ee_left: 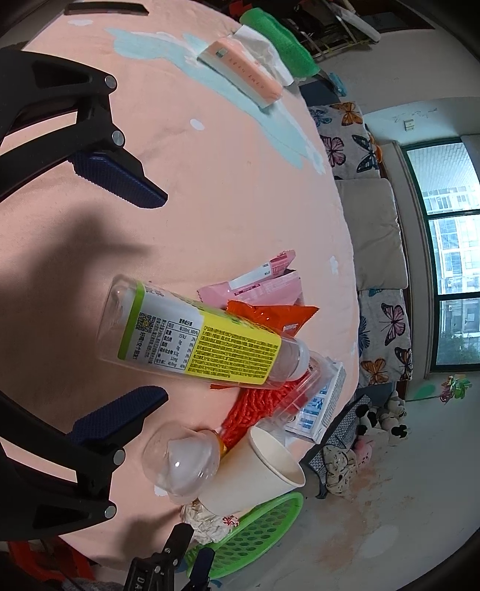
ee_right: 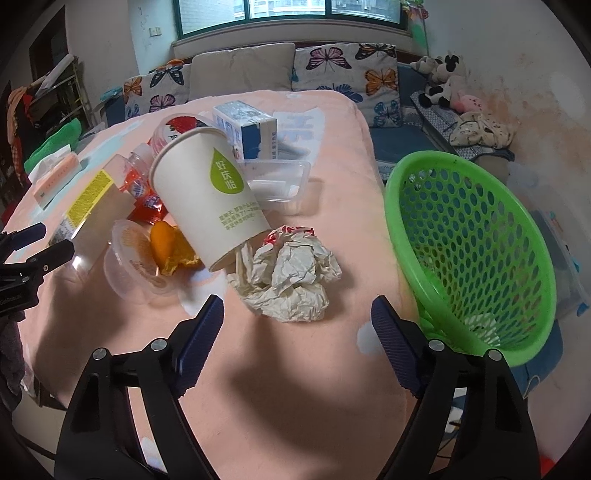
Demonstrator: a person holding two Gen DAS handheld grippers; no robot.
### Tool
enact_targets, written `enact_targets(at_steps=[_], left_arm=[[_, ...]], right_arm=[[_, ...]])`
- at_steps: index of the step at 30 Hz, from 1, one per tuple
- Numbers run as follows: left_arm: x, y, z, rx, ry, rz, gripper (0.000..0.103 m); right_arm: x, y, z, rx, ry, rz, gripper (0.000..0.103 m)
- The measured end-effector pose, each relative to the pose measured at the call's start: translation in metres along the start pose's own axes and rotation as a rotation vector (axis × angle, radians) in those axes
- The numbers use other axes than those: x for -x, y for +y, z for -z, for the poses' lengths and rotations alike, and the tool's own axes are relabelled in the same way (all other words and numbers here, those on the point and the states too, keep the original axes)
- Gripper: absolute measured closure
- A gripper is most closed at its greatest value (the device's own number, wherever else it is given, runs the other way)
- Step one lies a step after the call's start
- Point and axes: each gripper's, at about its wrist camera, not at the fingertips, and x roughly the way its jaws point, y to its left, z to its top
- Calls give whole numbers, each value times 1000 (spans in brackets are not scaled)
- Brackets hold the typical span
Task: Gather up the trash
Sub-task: 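Reach the right gripper to the crumpled paper ball while the left gripper reaches the clear bottle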
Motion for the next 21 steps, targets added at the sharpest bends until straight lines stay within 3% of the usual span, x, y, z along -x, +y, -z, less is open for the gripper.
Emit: enact_targets(at_steps=[2,13,21], left_arm=[[-4,1,1,7,8,13,17],[-17,-1,8,20,1,69,17],[-24,4,13,57,-3,114,42]], right_arm=[[-3,0,-1,2,1,0,25],[-19,1,-7,13,13,-7,29],[-20,4,-7,16,13,-23,43]])
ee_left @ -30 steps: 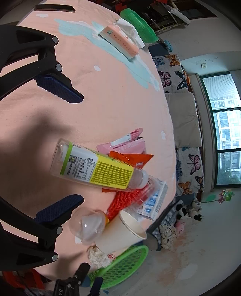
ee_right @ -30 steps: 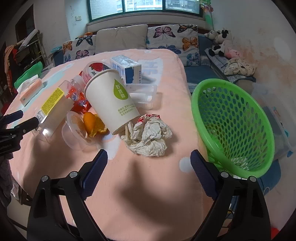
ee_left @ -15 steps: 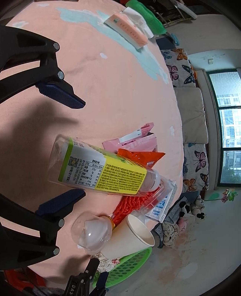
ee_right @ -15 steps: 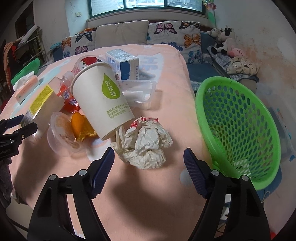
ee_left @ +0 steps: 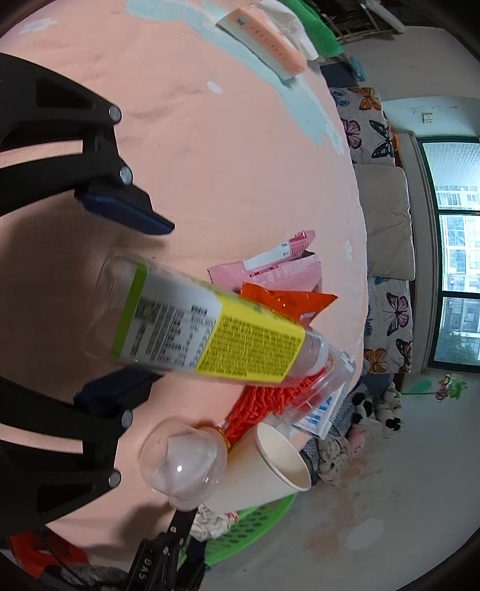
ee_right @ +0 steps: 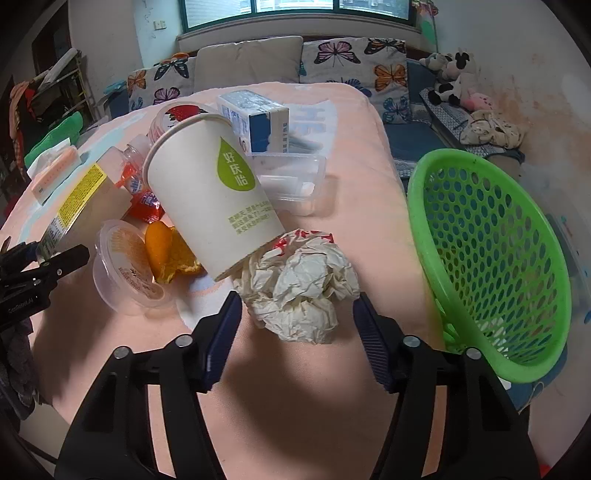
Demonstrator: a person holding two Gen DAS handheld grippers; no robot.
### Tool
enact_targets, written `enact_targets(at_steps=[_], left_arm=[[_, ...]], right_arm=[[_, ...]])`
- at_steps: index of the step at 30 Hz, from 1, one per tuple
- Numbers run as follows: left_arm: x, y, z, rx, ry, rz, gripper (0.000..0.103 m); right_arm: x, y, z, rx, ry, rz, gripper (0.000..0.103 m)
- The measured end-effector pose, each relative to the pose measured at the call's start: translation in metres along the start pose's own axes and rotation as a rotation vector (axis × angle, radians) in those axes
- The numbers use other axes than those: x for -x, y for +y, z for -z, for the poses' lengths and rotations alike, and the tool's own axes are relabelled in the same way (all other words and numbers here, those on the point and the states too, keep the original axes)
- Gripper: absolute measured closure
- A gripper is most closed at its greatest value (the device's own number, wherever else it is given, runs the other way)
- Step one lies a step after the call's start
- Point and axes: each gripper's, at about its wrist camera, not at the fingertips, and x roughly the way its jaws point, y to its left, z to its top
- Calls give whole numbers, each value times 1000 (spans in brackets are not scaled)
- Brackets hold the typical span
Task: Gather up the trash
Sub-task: 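Carry the paper ball in the right gripper over the green basket and release it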
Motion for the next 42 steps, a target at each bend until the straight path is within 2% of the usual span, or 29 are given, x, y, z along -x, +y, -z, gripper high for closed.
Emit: enact_targets(at_steps=[2,12,18,26,31,34,37,42], left_arm=[[2,-1,0,-1,-10,9,47],[47,0,-11,2,-105,35,51],[69,4,-27,13,-128,73,54],[83,9,-56,23,-99,99,56],[94,4,-70,-22,-100,98,59],[96,0,-76,-39,-86,126,60],[95,-5,-78,-67,-86,108,60],[100,-12,-87,-73,-86,133,60]], right_arm=[[2,1,0,0,-4,0,48],[26,3,-1,-12,-57,13,51],[44,1,-2,-20,-96,4,57],[56,-3,0,-37,-121,-13,58],[72,-14,-4,-65,-160,-15,58],[78,-23,-8,-81,-175,-6,58],[79,-36,-8,-98,-177,17,58],[77,-58,-3,-125,-169,55,58]])
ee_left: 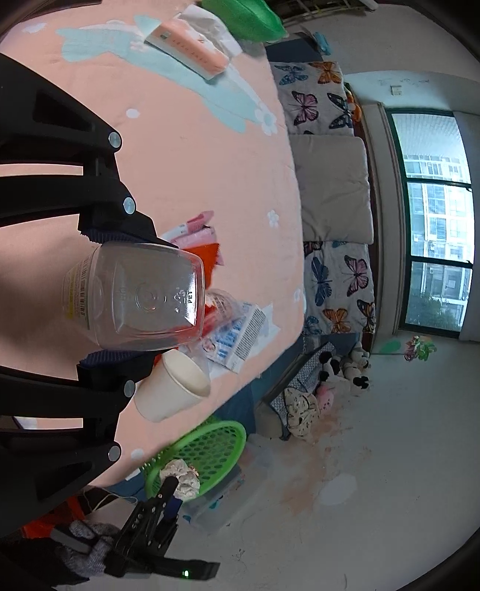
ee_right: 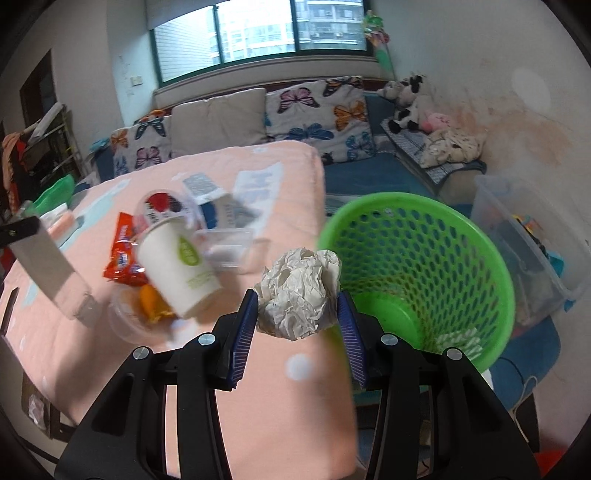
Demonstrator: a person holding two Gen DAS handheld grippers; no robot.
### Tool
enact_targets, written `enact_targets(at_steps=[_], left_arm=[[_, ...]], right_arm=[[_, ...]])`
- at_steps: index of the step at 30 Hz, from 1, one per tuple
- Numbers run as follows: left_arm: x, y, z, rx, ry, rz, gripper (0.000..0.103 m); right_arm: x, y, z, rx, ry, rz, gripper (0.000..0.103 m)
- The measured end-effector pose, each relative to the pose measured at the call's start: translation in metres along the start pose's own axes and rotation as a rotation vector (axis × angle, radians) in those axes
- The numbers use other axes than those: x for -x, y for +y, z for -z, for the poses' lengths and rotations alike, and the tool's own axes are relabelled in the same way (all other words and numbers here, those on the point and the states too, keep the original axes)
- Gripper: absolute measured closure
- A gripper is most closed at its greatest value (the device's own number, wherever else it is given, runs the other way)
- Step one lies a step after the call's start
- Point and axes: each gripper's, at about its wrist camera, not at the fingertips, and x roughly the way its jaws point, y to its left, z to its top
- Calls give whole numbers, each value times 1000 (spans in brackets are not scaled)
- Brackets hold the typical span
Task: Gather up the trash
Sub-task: 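Carry the paper ball in the right gripper over the green basket and release it, then carry the clear bottle in the left gripper over the green basket and release it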
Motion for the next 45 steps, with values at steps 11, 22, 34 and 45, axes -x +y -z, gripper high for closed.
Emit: enact_targets(at_steps=[11,22,34,45], left_arm=[[2,-67,-53,-97,-41,113,60],[-48,-167,-97,-187,-19,248,60],[-121,-257,-98,-256,39,338,60],[-191,-302,-62,-316,168,328,60]], right_arm=[[-21,-70,6,-75,41,119,55],[-30,-108,16,-123,56,101,37],[2,-135,42,-168,20,133,35],[7,-154,65,-249,37,140,35]])
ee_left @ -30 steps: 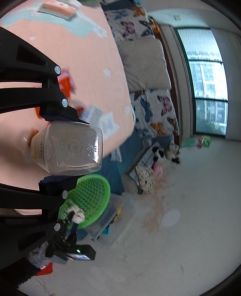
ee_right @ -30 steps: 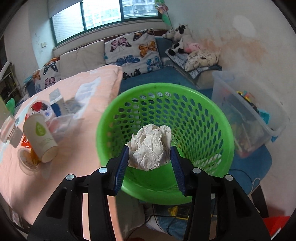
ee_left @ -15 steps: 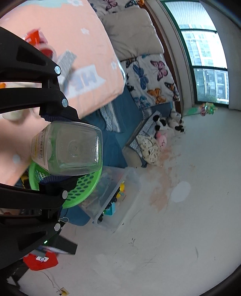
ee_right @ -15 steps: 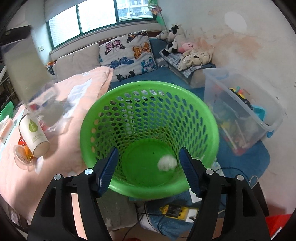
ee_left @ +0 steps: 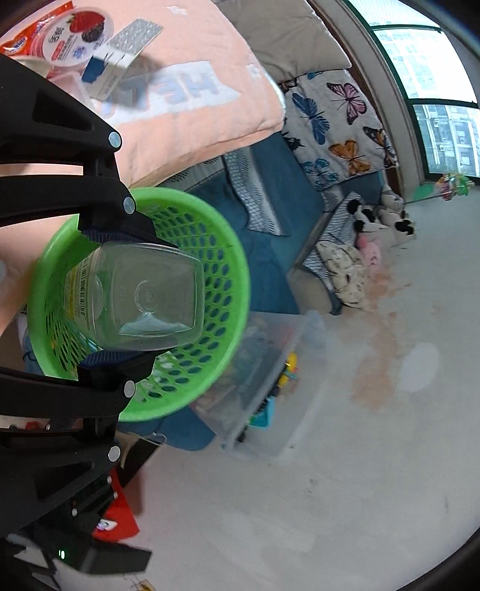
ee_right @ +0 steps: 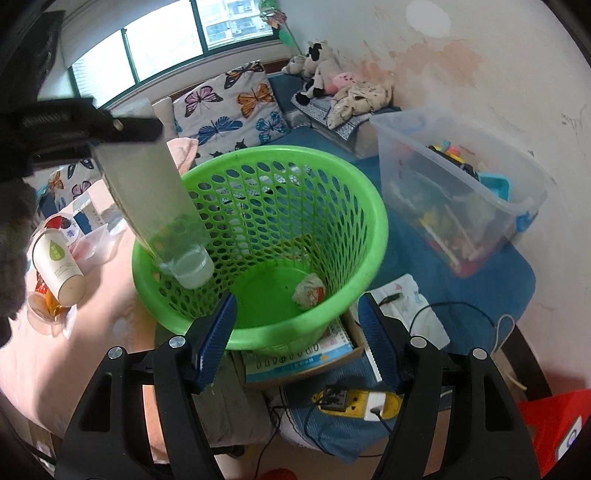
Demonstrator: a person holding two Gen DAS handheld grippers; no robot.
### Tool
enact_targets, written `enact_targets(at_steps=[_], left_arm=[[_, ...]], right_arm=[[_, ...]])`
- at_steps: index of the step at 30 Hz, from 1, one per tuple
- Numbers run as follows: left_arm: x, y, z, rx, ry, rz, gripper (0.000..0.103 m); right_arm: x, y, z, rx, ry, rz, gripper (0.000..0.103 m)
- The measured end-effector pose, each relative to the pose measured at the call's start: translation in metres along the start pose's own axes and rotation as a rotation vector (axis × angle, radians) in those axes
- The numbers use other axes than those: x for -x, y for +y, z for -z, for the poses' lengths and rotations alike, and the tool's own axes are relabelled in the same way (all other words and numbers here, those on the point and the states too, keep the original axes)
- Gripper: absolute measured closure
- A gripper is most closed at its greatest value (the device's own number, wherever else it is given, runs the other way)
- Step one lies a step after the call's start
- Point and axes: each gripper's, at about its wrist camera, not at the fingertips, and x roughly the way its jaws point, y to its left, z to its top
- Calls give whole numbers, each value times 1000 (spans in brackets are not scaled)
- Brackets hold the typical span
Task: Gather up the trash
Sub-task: 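Carry the clear bottle in the left gripper over the green basket and release it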
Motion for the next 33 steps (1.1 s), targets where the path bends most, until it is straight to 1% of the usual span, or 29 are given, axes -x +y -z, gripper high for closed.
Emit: enact_targets(at_steps=[11,16,20,27,33], left_arm=[[-65,-2,17,-2,134,-41,60],[-86,-4,24,-23,189,-59,60],[-99,-5,32,-20,227,-63,60],[-103,-6,41,-2,260,-49,59],[-80,-5,40,9,216,-46,58]], right_arm=[[-1,0,10,-34,7,-12,35],[4,-1,14,-34,-1,-3,35],[5,-2,18,-46,1,-4,35],[7,-2,23,-57,5,-3,35],[15,2,23,-50,-8,-2,35]])
